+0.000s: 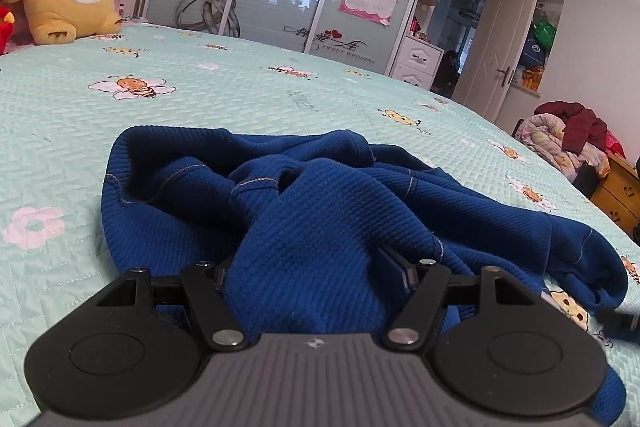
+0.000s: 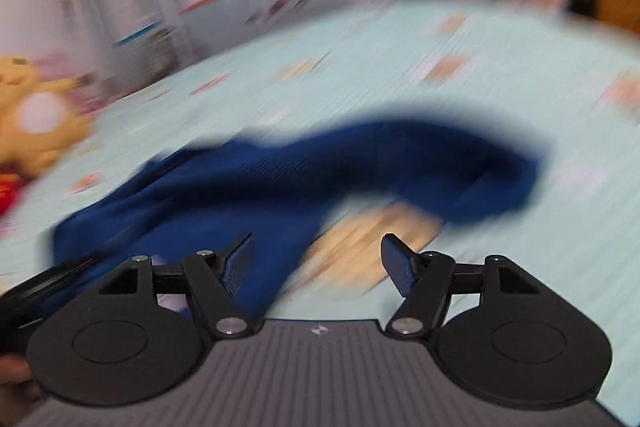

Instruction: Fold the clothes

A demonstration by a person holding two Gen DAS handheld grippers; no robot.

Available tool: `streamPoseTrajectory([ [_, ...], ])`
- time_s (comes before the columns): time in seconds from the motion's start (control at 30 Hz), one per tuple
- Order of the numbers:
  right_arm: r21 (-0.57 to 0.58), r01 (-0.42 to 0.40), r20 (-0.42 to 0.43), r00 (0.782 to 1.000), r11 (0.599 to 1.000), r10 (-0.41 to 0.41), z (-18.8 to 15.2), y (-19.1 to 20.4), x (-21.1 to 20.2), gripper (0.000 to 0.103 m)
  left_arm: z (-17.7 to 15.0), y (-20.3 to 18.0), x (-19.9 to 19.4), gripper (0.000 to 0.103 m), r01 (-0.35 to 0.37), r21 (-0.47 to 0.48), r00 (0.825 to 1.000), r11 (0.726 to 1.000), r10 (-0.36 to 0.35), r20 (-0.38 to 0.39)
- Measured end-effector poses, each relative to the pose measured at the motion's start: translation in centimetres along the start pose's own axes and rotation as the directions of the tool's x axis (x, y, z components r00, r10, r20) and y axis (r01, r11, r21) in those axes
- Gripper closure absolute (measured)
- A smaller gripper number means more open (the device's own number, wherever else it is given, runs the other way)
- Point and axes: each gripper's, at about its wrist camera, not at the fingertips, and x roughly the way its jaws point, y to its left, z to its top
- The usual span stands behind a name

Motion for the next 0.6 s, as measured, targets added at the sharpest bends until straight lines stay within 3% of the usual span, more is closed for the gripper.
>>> streamPoseTrajectory([
  [0.03, 0.035, -0.061, -0.046, 0.997, 0.997, 0.063, -1.1, 0.8, 0.3, 0.034, 0.0, 0.0, 0.0, 0.033, 0.000, 0.000, 1.000, 1.000, 0.000, -0.001],
  [0.3, 0.218, -0.161, -0.121, 0.974, 0.963, 0.191, -4.5, 3.0, 2.5, 0.034, -0.1, -0.1, 0.1, 0.032, -0.001, 0.008, 1.000, 1.000, 0.001, -0.007],
  [0.43, 0.296, -0.187, -0.146, 0.960, 0.937, 0.238, -4.3, 2.5, 2.1, 0.033, -0.1, -0.1, 0.2, 0.032, -0.003, 0.007, 1.000, 1.000, 0.003, -0.010],
  [0.6, 0.195, -0.179, -0.157, 0.965, 0.964, 0.211, -4.8, 3.5, 2.6, 0.033, -0.3, -0.1, 0.2, 0.032, -0.007, 0.016, 1.000, 1.000, 0.007, -0.017],
])
